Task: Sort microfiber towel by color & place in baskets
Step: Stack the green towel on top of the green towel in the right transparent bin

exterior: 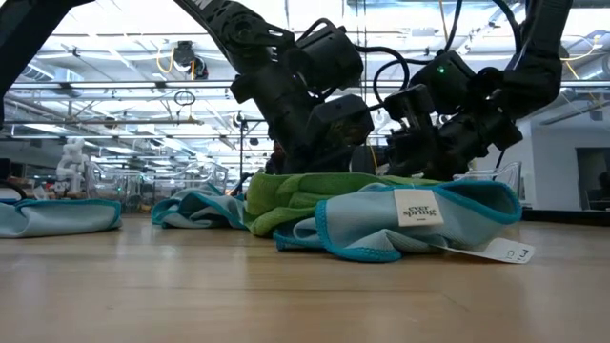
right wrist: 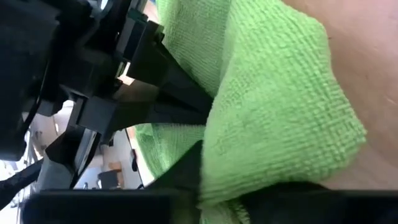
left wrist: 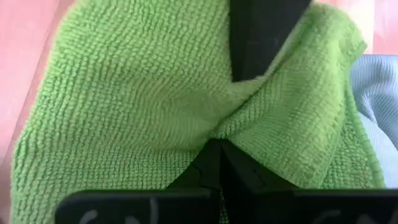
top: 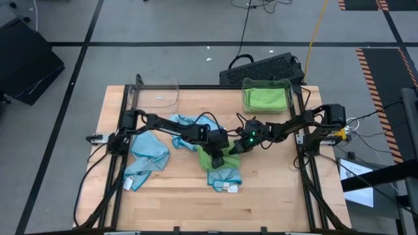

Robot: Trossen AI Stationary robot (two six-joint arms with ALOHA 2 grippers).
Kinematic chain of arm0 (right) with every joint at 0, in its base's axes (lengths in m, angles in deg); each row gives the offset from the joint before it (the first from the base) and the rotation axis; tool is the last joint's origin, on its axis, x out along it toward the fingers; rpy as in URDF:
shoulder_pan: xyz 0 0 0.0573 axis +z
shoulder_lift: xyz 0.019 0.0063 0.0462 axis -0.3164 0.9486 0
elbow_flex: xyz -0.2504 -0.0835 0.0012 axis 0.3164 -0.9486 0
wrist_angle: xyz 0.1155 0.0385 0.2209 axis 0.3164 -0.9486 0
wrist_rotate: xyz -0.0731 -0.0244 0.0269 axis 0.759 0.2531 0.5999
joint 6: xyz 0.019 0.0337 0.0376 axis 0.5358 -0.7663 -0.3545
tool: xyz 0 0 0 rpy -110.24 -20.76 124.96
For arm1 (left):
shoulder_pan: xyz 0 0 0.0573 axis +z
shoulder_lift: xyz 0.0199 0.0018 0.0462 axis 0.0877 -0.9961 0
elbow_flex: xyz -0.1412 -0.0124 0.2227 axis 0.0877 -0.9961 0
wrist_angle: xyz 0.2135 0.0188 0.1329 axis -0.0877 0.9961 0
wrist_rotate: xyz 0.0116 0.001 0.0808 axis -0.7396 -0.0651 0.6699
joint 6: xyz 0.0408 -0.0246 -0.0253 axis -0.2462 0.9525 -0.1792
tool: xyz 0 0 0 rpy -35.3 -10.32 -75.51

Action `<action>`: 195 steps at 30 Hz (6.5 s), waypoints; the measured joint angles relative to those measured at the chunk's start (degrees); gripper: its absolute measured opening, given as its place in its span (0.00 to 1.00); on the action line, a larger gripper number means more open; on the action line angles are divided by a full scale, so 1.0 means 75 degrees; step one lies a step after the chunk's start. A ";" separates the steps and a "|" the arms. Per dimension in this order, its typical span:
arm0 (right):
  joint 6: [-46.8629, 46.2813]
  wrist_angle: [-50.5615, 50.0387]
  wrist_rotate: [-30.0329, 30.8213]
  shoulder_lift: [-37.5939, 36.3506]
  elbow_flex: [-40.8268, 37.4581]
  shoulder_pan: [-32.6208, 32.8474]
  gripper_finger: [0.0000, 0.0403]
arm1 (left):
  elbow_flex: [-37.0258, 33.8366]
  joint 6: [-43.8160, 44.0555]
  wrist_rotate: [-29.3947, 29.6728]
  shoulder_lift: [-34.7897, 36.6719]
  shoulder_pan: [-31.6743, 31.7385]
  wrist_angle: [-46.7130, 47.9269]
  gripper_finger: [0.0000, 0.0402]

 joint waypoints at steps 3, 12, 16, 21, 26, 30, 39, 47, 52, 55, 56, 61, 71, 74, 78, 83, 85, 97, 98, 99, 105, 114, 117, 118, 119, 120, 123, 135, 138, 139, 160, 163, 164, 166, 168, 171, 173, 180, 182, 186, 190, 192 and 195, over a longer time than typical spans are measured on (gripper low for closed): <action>0.0104 0.0032 0.0008 -0.0003 0.0000 -0.0039 0.03 | 0.0000 0.0005 0.0004 0.0000 0.0001 0.0003 0.04; 0.0207 -0.0261 0.0161 -0.0602 -0.0038 -0.0099 0.01 | -0.0009 0.0344 0.0171 0.0420 -0.0001 0.0301 0.07; 0.0565 -0.0937 0.0104 -0.1298 -0.0023 -0.0230 0.01 | -0.0009 0.0362 0.0789 0.1008 -0.0116 0.0982 0.18; 0.0929 -0.1891 0.0097 -0.2211 -0.0029 -0.0429 0.01 | -0.0009 0.0795 0.1629 0.1737 -0.0267 0.2034 0.31; 0.0833 -0.1963 0.0021 -0.3086 -0.0023 -0.0646 0.00 | -0.0003 0.1499 0.2190 0.2078 -0.0394 0.2717 0.38; 0.0530 -0.1990 -0.0015 -0.3751 -0.0023 -0.0798 0.00 | -0.0003 0.2063 0.2320 0.2110 -0.0534 0.2848 0.39; 0.0004 -0.2418 -0.0421 -0.4680 0.0347 -0.1051 0.00 | -0.0003 0.3050 0.2839 0.2107 -0.0869 0.2847 0.39; -0.0007 -0.2860 -0.0621 -0.4680 0.0942 -0.1311 0.00 | -0.0003 0.3608 0.2848 0.2107 -0.1044 0.2666 0.39; -0.0115 -0.3106 -0.0621 -0.4677 0.0985 -0.1653 0.00 | 0.0006 0.3224 0.2829 0.2007 -0.1443 0.1145 0.39; -0.0267 -0.2965 -0.0646 -0.4679 0.0985 -0.1798 0.00 | 0.0015 0.3356 0.3681 0.1692 -0.1698 0.0816 0.39; -0.0308 -0.2919 -0.0659 -0.4680 0.0988 -0.1836 0.00 | 0.0007 0.3647 0.3999 0.1559 -0.1751 0.0831 0.39; -0.0382 -0.2908 -0.0857 -0.4683 0.0988 -0.1964 0.00 | -0.0003 0.4869 0.4580 0.1012 -0.1859 0.0510 0.41; -0.0441 -0.2670 -0.1046 -0.4683 0.0988 -0.2156 0.01 | -0.0006 0.4740 0.5621 0.0232 -0.1656 -0.1327 0.53; -0.0580 -0.2457 -0.1049 -0.4686 0.0988 -0.2190 0.01 | -0.0006 0.3855 0.5414 0.0017 -0.1535 -0.2300 0.32; -0.0692 -0.2232 -0.1216 -0.4709 0.0988 -0.2299 0.01 | 0.0000 0.4262 0.5253 0.0009 -0.1425 -0.2250 0.04; -0.0842 -0.2155 -0.1374 -0.4917 0.0980 -0.2619 0.01 | 0.0023 0.4467 0.5069 0.0110 -0.1567 -0.1376 0.01; -0.0865 -0.2045 -0.1457 -0.5011 0.0977 -0.2796 0.01 | 0.0046 0.4603 0.4574 0.0123 -0.1741 -0.0732 0.01; -0.0942 -0.2062 -0.2415 -0.5151 0.0994 -0.3368 0.01 | 0.0015 0.5496 0.3667 0.0148 -0.2932 0.1619 0.01; -0.0953 -0.2053 -0.2429 -0.5154 0.0994 -0.3421 0.01 | 0.0017 0.5536 0.3497 0.0176 -0.2968 0.1622 0.02; -0.0959 -0.2046 -0.2429 -0.5155 0.0994 -0.3482 0.01 | 0.0017 0.5669 0.3309 0.0210 -0.2992 0.1666 0.03; -0.0930 -0.2246 -0.2683 -0.5167 0.1591 -0.3854 0.01 | -0.0020 0.6018 0.3096 0.0761 -0.3015 0.2291 0.20; 0.0704 -0.5134 -0.3644 -0.4887 0.3578 -0.4746 0.01 | -0.0008 0.5295 0.3347 0.1946 -0.2497 0.4121 0.49; 0.1322 -0.6203 -0.3834 -0.4718 0.4269 -0.4980 0.01 | -0.0006 0.5059 0.3351 0.2259 -0.2327 0.4663 0.52; 0.1538 -0.6582 -0.3837 -0.4652 0.4501 -0.5053 0.01 | -0.0006 0.5051 0.3369 0.2357 -0.2267 0.4722 0.52; 0.1754 -0.6972 -0.3839 -0.4576 0.4735 -0.5122 0.01 | -0.0006 0.5045 0.3407 0.2457 -0.2220 0.4802 0.52; 0.1954 -0.7320 -0.3834 -0.4495 0.4963 -0.5187 0.01 | -0.0006 0.5027 0.3428 0.2562 -0.2166 0.4936 0.52; 0.2448 -0.8251 -0.3826 -0.4229 0.5666 -0.5370 0.00 | -0.0006 0.4724 0.3474 0.2923 -0.2019 0.5039 0.50; 0.3533 -1.1166 -0.3777 -0.3255 0.7706 -0.6094 0.00 | -0.0003 0.2431 0.3687 0.4375 -0.1153 0.4949 0.39; 0.3918 -1.1792 -0.3737 -0.3069 0.7838 -0.6310 0.00 | -0.0003 0.1836 0.3687 0.4672 -0.0893 0.4954 0.37; 0.4092 -1.2008 -0.3645 -0.3001 0.7881 -0.6375 0.00 | -0.0003 0.1644 0.3688 0.4740 -0.0801 0.4958 0.37; 0.6354 -1.3003 -0.2501 -0.1581 0.7927 -0.7522 0.00 | 0.0044 0.0540 0.2688 0.5412 -0.0096 0.3617 0.34; 0.6459 -1.2970 -0.2607 -0.1482 0.7927 -0.7594 0.00 | 0.0043 0.0244 0.2650 0.5620 -0.0040 0.2703 0.34; 0.6491 -1.2951 -0.2624 -0.1469 0.7927 -0.7628 0.00 | 0.0053 0.0091 0.2653 0.5629 -0.0008 0.2324 0.34; 0.6510 -1.2847 -0.2655 -0.1469 0.7927 -0.7666 0.00 | 0.0035 -0.0173 0.2719 0.5695 0.0090 0.2138 0.34; 0.6513 -1.2790 -0.2823 -0.1452 0.7927 -0.7720 0.00 | 0.0039 -0.0344 0.2799 0.5698 0.0186 0.1809 0.34; 0.6576 -1.2779 -0.3015 -0.1451 0.7927 -0.7752 0.00 | 0.0040 -0.0441 0.2793 0.5678 0.0395 0.1783 0.34; 0.6654 -1.2770 -0.3019 -0.1436 0.7927 -0.7752 0.00 | 0.0038 -0.0502 0.2760 0.5662 0.0520 0.1731 0.34; 0.6798 -1.2749 -0.3162 -0.1288 0.7924 -0.7803 0.00 | 0.0038 -0.0555 0.2711 0.5672 0.0727 0.1353 0.34; 0.6827 -1.2742 -0.3335 -0.1234 0.7921 -0.7836 0.00 | 0.0038 -0.0541 0.2750 0.5680 0.0730 0.1338 0.34; 0.6939 -1.2721 -0.3442 -0.1110 0.7918 -0.7866 0.00 | 0.0038 -0.0434 0.2778 0.5677 0.0724 0.1358 0.34; 0.6996 -1.2657 -0.3445 -0.1041 0.7915 -0.7901 0.00 | 0.0038 -0.0367 0.2958 0.5677 0.0724 0.1358 0.34; 0.6997 -1.2664 -0.3425 -0.1003 0.7914 -0.7901 0.00 | 0.0038 -0.0367 0.2997 0.5677 0.0727 0.1358 0.34; 0.7000 -1.2651 -0.3413 -0.1029 0.7912 -0.7877 0.00 | 0.0038 -0.0355 0.2996 0.5677 0.0763 0.1358 0.34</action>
